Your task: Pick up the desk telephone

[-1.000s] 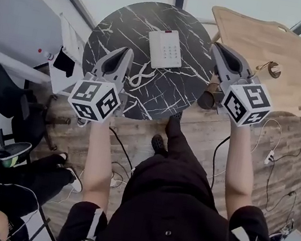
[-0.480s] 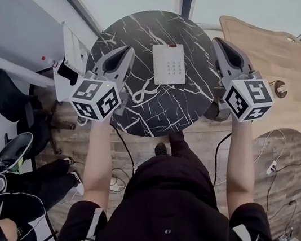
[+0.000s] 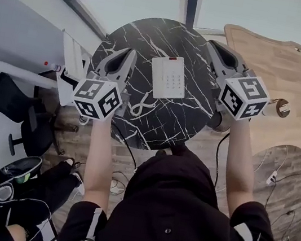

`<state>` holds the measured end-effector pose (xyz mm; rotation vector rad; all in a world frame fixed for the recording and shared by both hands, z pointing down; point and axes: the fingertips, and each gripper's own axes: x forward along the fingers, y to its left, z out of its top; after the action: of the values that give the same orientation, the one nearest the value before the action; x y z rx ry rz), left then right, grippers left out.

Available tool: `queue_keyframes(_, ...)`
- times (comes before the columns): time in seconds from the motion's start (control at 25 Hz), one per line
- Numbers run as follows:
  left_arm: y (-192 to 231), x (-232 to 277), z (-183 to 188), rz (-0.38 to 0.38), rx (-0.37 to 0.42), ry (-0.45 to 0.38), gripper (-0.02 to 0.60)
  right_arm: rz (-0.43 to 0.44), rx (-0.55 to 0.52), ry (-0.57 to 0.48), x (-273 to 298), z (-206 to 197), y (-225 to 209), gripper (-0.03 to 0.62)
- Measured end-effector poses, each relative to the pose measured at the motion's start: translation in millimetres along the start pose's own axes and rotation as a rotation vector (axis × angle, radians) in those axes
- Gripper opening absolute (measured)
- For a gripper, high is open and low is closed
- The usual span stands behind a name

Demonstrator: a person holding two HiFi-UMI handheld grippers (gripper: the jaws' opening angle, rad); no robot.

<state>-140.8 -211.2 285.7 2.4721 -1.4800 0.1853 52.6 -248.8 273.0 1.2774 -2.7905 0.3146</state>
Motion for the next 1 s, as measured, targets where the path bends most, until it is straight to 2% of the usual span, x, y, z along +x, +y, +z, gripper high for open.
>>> queue_keyframes(0.52, 22, 39, -65, 0.062, -0.11, 0.125, 0.017, 0.1, 0.098, 0.178, 54, -83, -30, 0.034)
queue_keyframes(1.0, 45, 51, -160, 0.056, -0.259, 0.267, 0.018, 0.066, 0.175, 0.376, 66, -175, -38, 0.035)
